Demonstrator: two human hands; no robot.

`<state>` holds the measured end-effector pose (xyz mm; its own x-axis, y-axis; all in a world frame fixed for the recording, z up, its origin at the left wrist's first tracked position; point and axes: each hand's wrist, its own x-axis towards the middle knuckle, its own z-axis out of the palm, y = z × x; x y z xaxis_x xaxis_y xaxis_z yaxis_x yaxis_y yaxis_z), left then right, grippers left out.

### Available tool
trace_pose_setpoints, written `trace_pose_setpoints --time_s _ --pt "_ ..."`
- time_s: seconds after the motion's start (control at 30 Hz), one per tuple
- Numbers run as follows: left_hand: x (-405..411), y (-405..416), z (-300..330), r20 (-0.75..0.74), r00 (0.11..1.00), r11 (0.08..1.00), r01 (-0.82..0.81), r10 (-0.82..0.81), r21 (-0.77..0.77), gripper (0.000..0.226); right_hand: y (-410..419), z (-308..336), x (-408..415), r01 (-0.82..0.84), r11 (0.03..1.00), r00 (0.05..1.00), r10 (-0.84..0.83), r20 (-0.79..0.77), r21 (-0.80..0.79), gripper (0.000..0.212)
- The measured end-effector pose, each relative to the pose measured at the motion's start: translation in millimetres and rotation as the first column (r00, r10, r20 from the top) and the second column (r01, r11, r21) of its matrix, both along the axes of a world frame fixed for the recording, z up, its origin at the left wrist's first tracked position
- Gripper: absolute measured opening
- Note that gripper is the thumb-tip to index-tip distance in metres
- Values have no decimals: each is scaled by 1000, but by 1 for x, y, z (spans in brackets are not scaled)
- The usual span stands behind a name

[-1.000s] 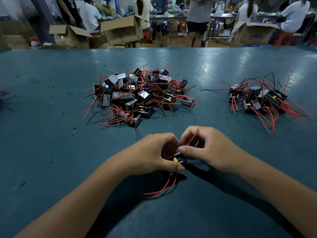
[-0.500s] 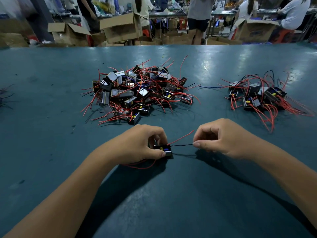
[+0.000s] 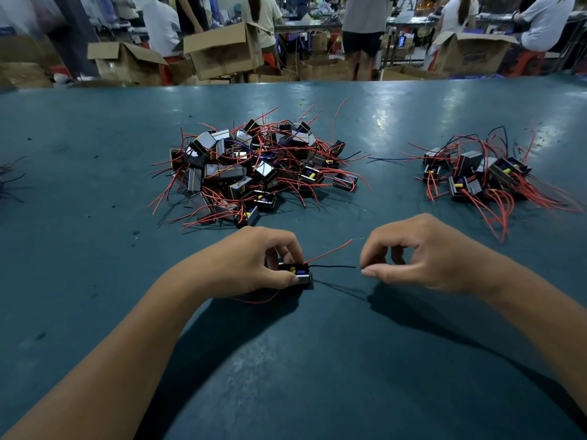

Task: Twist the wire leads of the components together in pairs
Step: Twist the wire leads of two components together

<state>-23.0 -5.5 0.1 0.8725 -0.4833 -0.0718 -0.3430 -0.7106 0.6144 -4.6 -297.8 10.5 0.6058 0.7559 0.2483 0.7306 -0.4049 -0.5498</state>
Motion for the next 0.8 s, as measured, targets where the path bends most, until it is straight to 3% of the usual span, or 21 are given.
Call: trace_pose_setpoints --time_s 0.43,0.8 --pt "0 0 -2 19 1000 1000 20 -21 14 17 -9 -9 12 151 988 982 -148 120 -16 21" --pt "-2 -7 -5 49 999 1000 22 -22 -3 19 -17 -3 14 163 986 986 -163 41 -17 22"
